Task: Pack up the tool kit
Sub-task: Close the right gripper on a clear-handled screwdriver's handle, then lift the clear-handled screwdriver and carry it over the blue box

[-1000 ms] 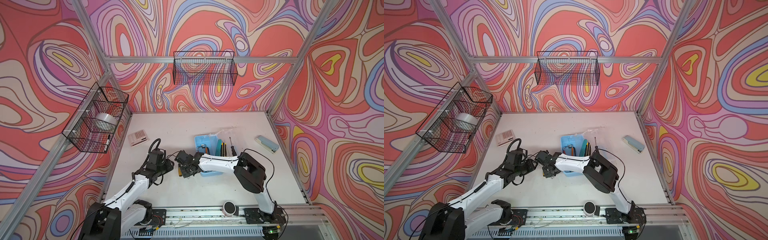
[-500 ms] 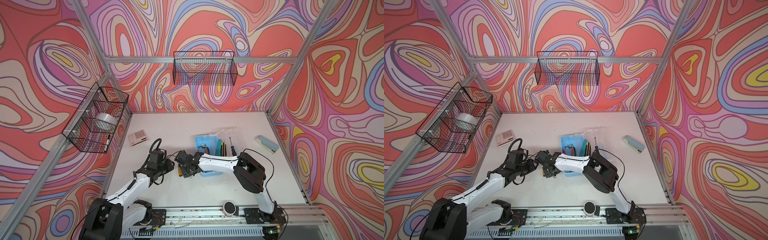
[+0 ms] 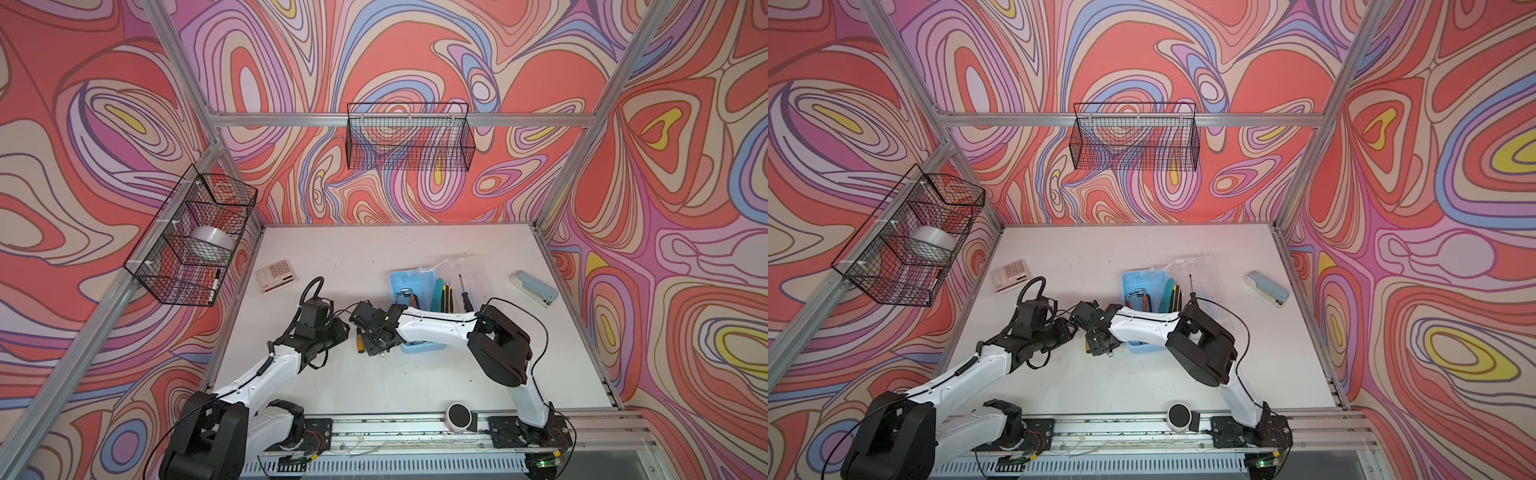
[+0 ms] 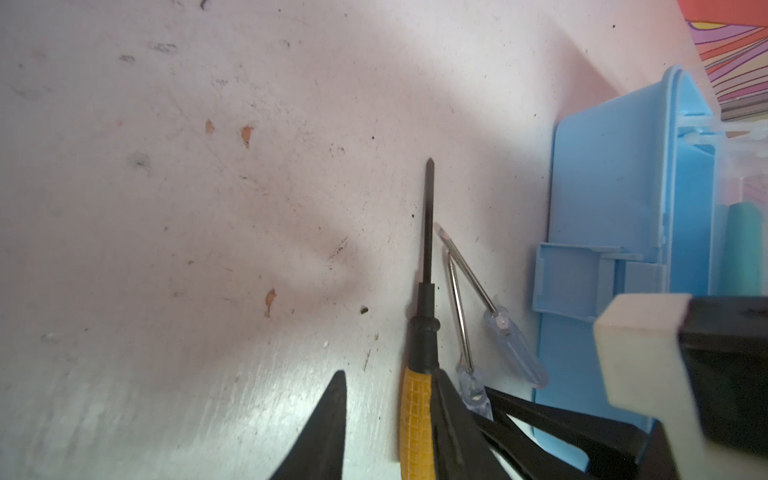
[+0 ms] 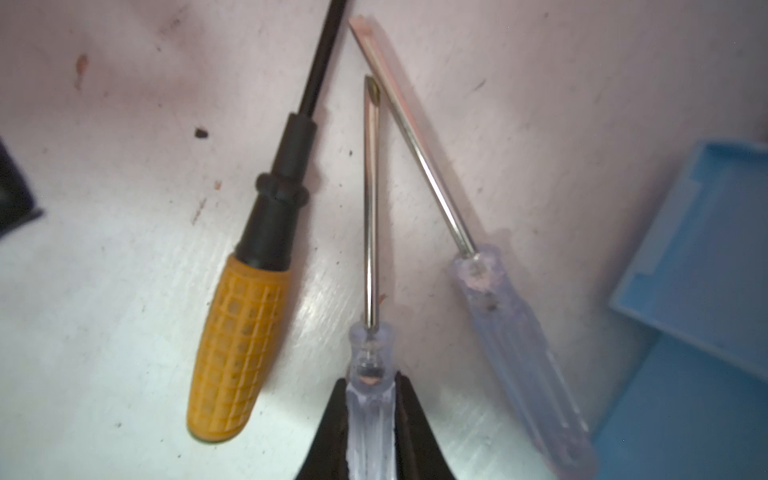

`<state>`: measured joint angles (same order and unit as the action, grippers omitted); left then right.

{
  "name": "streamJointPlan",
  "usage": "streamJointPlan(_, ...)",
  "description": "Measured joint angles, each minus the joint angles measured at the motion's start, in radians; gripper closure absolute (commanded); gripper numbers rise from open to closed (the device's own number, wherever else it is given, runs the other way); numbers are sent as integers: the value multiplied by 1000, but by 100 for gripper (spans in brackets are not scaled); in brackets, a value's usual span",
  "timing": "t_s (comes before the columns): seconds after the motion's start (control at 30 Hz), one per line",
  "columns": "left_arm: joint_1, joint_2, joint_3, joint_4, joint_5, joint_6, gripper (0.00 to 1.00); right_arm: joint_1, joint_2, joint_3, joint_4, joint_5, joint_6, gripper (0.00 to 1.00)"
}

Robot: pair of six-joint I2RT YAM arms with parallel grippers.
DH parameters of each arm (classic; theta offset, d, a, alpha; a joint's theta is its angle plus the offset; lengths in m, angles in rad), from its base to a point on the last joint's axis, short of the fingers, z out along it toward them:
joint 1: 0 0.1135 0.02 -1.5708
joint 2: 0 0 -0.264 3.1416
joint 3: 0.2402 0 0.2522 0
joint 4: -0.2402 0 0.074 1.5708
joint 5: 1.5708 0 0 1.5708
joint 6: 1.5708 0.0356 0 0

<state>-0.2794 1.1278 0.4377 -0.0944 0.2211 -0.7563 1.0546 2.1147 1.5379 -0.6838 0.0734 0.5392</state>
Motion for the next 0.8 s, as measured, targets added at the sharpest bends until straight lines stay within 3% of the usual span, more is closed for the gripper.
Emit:
streamJointPlan(0.27, 0, 0, 0, 2, 0, 0, 65, -16, -75, -28, 19, -160, -14, 100)
streamJointPlan(0.4, 0, 0, 0, 2, 0, 0, 65, -32, -120, -31, 17, -175, -22, 100)
streamJointPlan(0.6, 0, 0, 0, 2, 0, 0, 65, -74, -251, -50, -41, -113, -47, 100)
streamJointPlan(0.8, 0, 1, 0, 18, 15, 1, 65, -233, -480, -103, -119, 19, -98, 100)
